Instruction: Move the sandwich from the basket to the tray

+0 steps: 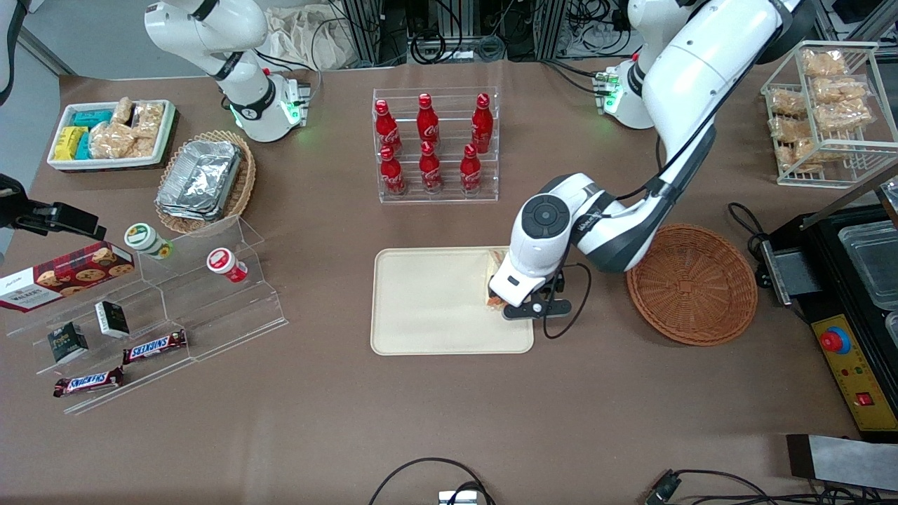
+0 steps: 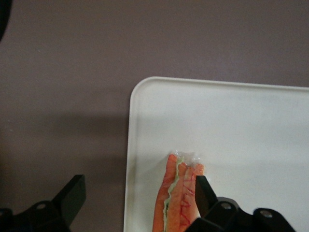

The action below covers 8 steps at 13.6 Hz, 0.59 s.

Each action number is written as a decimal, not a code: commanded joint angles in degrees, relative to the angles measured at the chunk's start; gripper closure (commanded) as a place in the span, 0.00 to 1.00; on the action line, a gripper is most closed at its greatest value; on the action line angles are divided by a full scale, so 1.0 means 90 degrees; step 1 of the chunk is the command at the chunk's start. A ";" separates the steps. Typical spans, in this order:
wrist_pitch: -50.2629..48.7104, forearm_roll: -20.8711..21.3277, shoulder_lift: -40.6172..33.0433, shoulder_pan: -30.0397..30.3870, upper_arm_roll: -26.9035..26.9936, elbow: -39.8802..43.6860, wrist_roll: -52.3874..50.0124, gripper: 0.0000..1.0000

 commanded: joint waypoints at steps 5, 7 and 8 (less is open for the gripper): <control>-0.1288 -0.0007 -0.0439 0.0507 -0.0040 0.0933 -0.0142 0.00; -0.1493 -0.0113 -0.0586 0.0644 -0.0031 0.1157 -0.0113 0.00; -0.1678 -0.0134 -0.0625 0.0693 -0.0031 0.1265 -0.0094 0.00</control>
